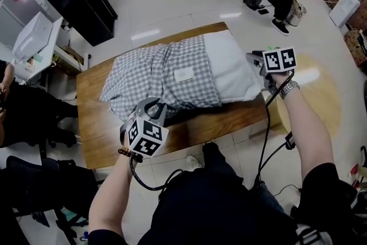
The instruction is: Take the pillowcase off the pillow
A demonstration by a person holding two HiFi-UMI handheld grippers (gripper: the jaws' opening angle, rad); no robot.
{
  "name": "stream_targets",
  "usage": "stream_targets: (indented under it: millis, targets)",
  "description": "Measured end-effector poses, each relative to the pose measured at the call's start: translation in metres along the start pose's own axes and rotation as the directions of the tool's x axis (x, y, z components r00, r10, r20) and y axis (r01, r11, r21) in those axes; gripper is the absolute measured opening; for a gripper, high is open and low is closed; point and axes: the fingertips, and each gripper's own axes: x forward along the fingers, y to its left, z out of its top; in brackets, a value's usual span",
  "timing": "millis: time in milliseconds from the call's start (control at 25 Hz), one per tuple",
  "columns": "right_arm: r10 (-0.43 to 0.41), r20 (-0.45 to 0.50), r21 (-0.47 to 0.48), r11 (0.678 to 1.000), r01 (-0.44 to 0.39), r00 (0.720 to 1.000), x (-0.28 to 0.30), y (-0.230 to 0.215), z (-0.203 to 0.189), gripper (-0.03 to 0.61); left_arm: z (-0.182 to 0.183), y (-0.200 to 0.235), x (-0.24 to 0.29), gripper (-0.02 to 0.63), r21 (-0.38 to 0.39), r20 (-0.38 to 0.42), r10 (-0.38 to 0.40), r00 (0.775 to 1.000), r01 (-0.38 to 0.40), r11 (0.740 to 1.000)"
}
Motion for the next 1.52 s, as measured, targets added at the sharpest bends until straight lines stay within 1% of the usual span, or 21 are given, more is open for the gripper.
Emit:
stream_targets:
  millis: [120, 280, 360, 520, 720, 1040, 1200, 1400, 1520]
  targets:
    - [0.0, 0.002, -0.012, 1.0, 0.0, 1.0, -0.004, 0.009, 0.005, 0.133, 0.016, 0.004, -0.013, 0.084, -0.021, 0.032, -0.005, 0.999, 0.006, 1.0]
    - [0.007, -0.007, -0.045, 0.999, -0.007, 1.0, 0.001, 0.022, 0.012, 0.137, 0.03, 0.021, -0.02, 0.083, -0.013, 0.041, 0.021, 0.999, -0.021, 1.0]
    - [0.014, -0.011, -0.058, 0.998, -0.014, 1.0, 0.003, 0.027, 0.016, 0.149, 0.035, 0.027, -0.021, 0.083, -0.012, 0.042, 0.032, 0.999, -0.032, 0.999]
    - [0.028, -0.021, -0.087, 0.996, -0.03, 0.999, 0.008, 0.035, 0.026, 0.156, 0.045, 0.037, -0.014, 0.084, -0.013, 0.041, 0.041, 0.998, -0.041, 0.999]
    - [0.033, -0.037, -0.111, 0.993, -0.037, 0.999, 0.021, 0.033, 0.043, 0.163, 0.056, 0.062, 0.001, 0.084, -0.036, 0.033, 0.042, 0.999, -0.041, 0.999]
    - [0.063, -0.075, -0.14, 0.988, -0.073, 0.995, 0.053, 0.025, 0.062, 0.196, 0.064, 0.098, 0.036, 0.084, -0.084, -0.002, 0.024, 1.0, -0.024, 0.996]
    - [0.081, -0.096, -0.148, 0.984, -0.095, 0.992, 0.073, 0.02, 0.075, 0.21, 0.071, 0.118, 0.059, 0.089, -0.084, -0.027, 0.008, 1.0, -0.011, 0.996]
    - [0.109, -0.127, -0.164, 0.978, -0.129, 0.986, 0.104, 0.014, 0.084, 0.219, 0.069, 0.134, 0.095, 0.101, -0.115, -0.072, -0.031, 0.997, 0.023, 0.993]
    - [0.133, -0.167, -0.181, 0.97, -0.163, 0.977, 0.124, 0.011, 0.094, 0.243, 0.068, 0.15, 0.118, 0.113, -0.147, -0.103, -0.064, 0.993, 0.049, 0.988]
